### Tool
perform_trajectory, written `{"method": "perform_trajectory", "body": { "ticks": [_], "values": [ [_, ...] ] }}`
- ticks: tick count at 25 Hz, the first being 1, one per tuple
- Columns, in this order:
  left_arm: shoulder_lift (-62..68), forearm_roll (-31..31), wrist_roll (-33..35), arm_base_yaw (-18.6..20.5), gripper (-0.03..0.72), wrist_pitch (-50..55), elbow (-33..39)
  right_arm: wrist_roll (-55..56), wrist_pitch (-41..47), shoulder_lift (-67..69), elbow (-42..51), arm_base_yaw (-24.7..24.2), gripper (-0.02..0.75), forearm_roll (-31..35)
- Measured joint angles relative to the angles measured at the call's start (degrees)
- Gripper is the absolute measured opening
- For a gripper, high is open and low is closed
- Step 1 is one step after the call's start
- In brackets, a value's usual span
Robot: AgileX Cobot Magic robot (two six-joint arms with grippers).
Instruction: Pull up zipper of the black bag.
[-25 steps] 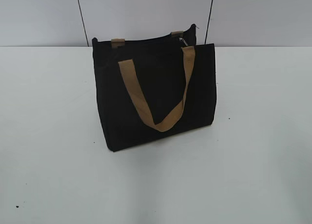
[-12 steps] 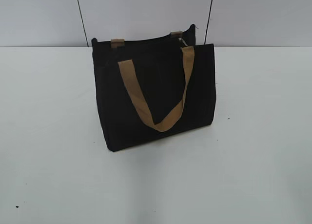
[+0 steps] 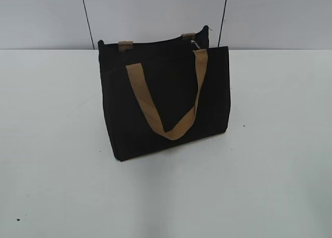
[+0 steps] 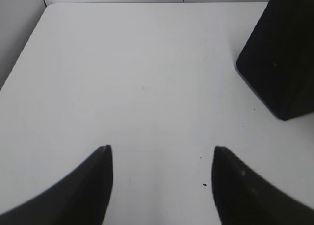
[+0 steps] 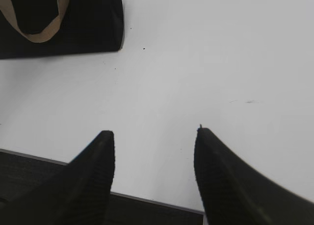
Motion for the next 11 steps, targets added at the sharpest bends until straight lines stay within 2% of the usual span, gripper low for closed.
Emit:
{"method": "perform_trajectory", "body": {
  "ticks": [11],
  "values": [
    [0.0,0.05,0.0,-0.02,0.463,0.0,0.0,0.04,-0.04,0.0,0.0,0.0,0.402,0.35]
  ]
}}
